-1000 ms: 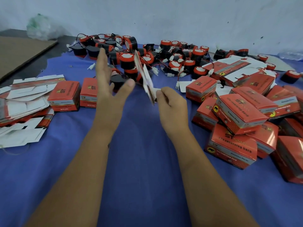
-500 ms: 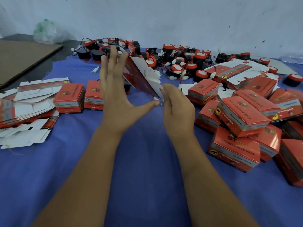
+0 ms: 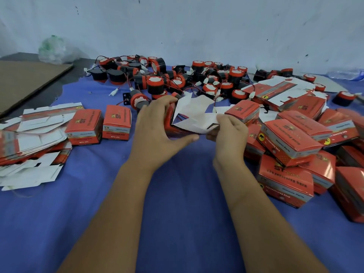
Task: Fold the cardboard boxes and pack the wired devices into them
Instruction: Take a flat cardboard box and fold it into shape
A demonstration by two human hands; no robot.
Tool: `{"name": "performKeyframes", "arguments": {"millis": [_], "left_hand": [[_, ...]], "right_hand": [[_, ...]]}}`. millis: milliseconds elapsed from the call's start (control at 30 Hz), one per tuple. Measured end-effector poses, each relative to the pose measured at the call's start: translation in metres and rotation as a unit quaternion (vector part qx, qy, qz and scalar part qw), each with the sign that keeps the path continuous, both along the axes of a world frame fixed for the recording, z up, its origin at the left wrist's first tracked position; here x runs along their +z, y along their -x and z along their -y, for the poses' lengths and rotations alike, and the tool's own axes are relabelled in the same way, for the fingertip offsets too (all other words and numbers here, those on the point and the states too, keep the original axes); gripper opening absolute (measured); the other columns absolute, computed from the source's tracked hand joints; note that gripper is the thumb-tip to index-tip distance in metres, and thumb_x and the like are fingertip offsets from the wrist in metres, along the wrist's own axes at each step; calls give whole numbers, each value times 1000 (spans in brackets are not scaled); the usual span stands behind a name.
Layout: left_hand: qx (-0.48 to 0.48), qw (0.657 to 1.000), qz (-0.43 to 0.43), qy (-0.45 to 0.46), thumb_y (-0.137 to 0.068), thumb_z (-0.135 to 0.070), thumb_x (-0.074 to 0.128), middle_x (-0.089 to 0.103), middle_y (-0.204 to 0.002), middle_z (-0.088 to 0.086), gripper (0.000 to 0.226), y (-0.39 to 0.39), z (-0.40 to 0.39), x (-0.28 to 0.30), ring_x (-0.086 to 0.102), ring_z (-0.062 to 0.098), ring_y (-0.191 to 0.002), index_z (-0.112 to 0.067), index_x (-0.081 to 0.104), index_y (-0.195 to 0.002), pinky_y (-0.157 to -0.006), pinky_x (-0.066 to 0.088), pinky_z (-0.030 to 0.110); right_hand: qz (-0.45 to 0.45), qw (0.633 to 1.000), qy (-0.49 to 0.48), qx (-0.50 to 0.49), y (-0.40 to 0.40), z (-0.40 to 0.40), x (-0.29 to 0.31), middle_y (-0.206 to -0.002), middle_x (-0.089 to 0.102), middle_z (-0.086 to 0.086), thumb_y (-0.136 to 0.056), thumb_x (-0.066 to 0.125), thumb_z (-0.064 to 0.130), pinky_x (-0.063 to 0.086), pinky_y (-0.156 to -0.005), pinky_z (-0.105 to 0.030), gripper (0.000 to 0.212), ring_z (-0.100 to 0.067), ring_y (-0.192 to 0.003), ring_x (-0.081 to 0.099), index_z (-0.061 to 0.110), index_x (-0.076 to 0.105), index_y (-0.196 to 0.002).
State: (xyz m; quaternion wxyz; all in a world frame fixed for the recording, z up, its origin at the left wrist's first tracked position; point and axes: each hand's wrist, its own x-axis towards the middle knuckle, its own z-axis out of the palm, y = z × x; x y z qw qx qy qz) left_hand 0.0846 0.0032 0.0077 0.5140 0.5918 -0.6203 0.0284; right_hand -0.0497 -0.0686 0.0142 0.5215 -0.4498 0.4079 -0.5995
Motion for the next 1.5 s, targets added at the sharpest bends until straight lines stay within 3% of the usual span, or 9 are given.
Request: {"name": "performKeyframes", "arguments": {"millis": [167, 300, 433, 600, 900, 1167, 1267, 1400, 1500], "left_hand": [[-62, 984, -168, -11, -77, -56, 67, 54, -133, -9, 64, 8, 3, 0, 54, 6, -122, -34, 45, -133, -100, 50, 35], [-38, 961, -266, 59, -88, -53, 59, 65, -115, -14, 37, 11, 4, 6, 64, 4, -107, -33, 53, -118, -84, 54, 23], [-85, 929, -355, 68, -101, -26, 54, 69, -107, -24, 20, 15, 6, 6, 67, 0, -102, -36, 56, -117, -76, 52, 14], [-143, 920, -360, 58, -97, -15, 50, 71, -104, -18, 33, 17, 3, 9, 69, 3, -93, -36, 55, -121, -69, 55, 17], [-118, 933, -323, 109, -86, -4, 56, 55, -130, 12, 48, 13, 4, 8, 59, 14, -112, -7, 43, -132, -87, 49, 23], [-74, 874, -478, 52, -95, -4, 50, 69, -87, -15, 27, 11, 16, -8, 66, 4, -75, -27, 48, -109, -60, 54, 23], [-120, 838, -528, 61, -98, -35, 48, 70, -90, -7, 13, 9, 18, -7, 68, 11, -79, -28, 56, -105, -62, 55, 29], [-121, 726, -674, 66, -101, -60, 28, 75, -106, 0, 58, -9, 16, -2, 70, 21, -102, -21, 58, -133, -83, 56, 38], [-130, 799, -587, 0, -102, -35, 46, 75, -104, -1, 37, -6, 18, 1, 71, 20, -98, -18, 66, -127, -82, 58, 38]], "right_hand": [[48, 997, 32, 48, 2, -2, 5, -63, 63, 7, -96, 51, 10, 46, -57, -20, 28, -4, -60, 55, 14, 64, -72], [39, 974, 14, 221, -9, -6, 19, -114, 68, 8, -87, 50, 38, 51, -90, -27, 38, -10, -102, 64, 20, 64, -117], [18, 974, 57, 220, -18, -14, 5, -129, 62, 5, -96, 57, 30, 54, -90, -23, 37, -10, -115, 62, 26, 53, -133], [85, 967, 34, 238, -17, -16, 7, -115, 71, -1, -84, 62, 36, 57, -86, -40, 45, -20, -104, 69, 28, 58, -128], [26, 962, 110, 249, -18, -21, 5, -114, 65, 25, -104, 44, 20, 49, -82, -11, 31, 10, -104, 60, 31, 49, -133], [-33, 970, 36, 237, -24, -14, -11, -109, 68, -6, -96, 50, 12, 57, -71, -30, 22, -15, -90, 66, 22, 58, -114], [-41, 972, 38, 229, -27, -14, -11, -105, 68, -5, -95, 47, 12, 56, -63, -25, 20, -10, -83, 65, 23, 56, -110], [-46, 970, 43, 233, -27, -12, -10, -108, 67, -5, -94, 43, 7, 52, -58, -20, 25, -9, -82, 64, 25, 54, -108], [-43, 969, 47, 240, -27, -12, -10, -102, 66, -2, -94, 41, 4, 52, -57, -19, 27, -8, -78, 63, 22, 54, -108]]}}
